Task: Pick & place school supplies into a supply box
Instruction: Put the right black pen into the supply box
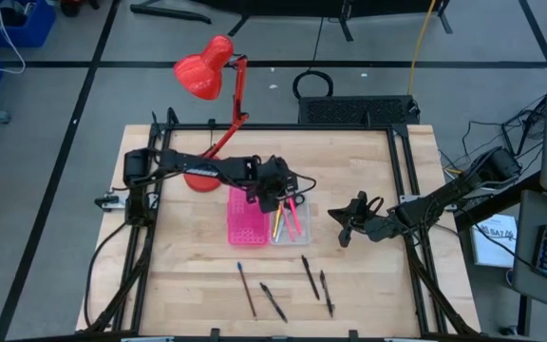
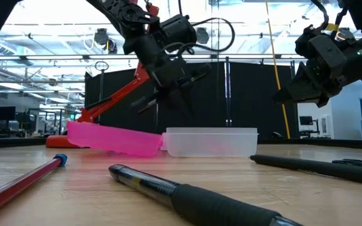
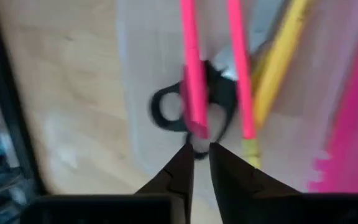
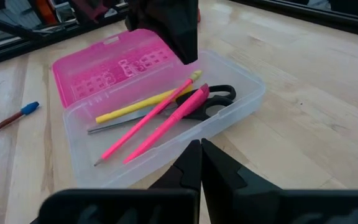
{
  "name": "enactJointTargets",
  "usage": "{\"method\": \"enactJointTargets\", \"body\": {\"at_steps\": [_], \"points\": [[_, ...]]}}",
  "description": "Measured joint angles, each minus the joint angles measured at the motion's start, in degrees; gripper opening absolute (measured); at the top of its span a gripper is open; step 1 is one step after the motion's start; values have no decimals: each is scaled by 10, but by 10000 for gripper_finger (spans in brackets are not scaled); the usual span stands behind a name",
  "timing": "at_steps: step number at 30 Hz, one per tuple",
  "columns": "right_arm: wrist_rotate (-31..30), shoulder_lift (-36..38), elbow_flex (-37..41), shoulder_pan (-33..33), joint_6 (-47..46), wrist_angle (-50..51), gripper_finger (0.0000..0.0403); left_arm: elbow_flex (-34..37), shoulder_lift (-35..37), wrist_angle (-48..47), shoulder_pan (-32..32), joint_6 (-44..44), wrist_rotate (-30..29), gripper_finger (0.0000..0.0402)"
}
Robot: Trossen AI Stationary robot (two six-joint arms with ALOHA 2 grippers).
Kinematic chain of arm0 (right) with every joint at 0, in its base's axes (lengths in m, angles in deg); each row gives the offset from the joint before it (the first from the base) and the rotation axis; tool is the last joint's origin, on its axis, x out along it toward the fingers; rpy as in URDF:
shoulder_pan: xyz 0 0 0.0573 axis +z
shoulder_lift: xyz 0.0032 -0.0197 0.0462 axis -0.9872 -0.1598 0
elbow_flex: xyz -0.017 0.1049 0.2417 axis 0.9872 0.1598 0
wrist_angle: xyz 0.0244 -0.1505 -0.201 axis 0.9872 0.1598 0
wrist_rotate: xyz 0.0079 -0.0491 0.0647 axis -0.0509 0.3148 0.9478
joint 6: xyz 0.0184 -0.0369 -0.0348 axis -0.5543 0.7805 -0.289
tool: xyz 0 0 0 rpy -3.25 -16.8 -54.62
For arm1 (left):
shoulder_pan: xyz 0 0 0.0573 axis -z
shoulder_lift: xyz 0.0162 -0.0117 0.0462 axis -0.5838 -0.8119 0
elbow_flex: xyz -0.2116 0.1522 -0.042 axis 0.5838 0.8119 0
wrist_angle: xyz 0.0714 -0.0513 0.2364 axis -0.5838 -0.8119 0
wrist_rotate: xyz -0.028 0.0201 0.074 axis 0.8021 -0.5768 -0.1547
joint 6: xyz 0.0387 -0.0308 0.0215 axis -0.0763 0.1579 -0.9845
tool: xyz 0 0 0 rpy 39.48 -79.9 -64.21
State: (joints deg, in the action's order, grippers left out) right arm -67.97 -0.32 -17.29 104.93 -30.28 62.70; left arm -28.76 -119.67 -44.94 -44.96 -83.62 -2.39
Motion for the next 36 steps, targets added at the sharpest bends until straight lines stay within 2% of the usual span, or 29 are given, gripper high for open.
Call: {"method": "enactJointTargets", "body": {"at_steps": [5, 11, 12, 15, 17, 21, 23, 25, 29, 33, 36], "points": [[0, 0, 0, 0, 5, 0, 0, 1, 71, -2, 30, 11, -45, 8], [0, 0, 0, 0, 6, 0, 0, -1, 236, -69, 83, 109, -119, 9], [0, 0, 0, 0, 5, 0, 0, -1, 262, -77, 92, 169, -136, 6], [0, 0, 0, 0, 0, -4, 0, -1, 328, -84, 110, 443, -180, 6], [0, 0, 0, 0, -2, -5, 0, -1, 368, -119, 113, 583, -191, 12], [0, 0, 0, 0, -2, -8, 0, -1, 439, -232, 125, 748, -143, 6], [-1, 0, 0, 0, -2, -8, 0, 12, 466, -253, 145, 827, -144, 5], [-1, 0, 0, 0, -2, -8, 0, 44, 497, -245, 171, 884, -171, 7], [-2, 0, 0, 0, -2, -9, 0, 152, 566, -172, 233, 988, -261, 4], [0, 0, 0, 0, -5, -9, 0, 302, 660, -53, 308, 1002, -308, 4], [27, 0, 0, 0, -14, -8, 0, 417, 735, 46, 346, 1012, -327, 3]]}}
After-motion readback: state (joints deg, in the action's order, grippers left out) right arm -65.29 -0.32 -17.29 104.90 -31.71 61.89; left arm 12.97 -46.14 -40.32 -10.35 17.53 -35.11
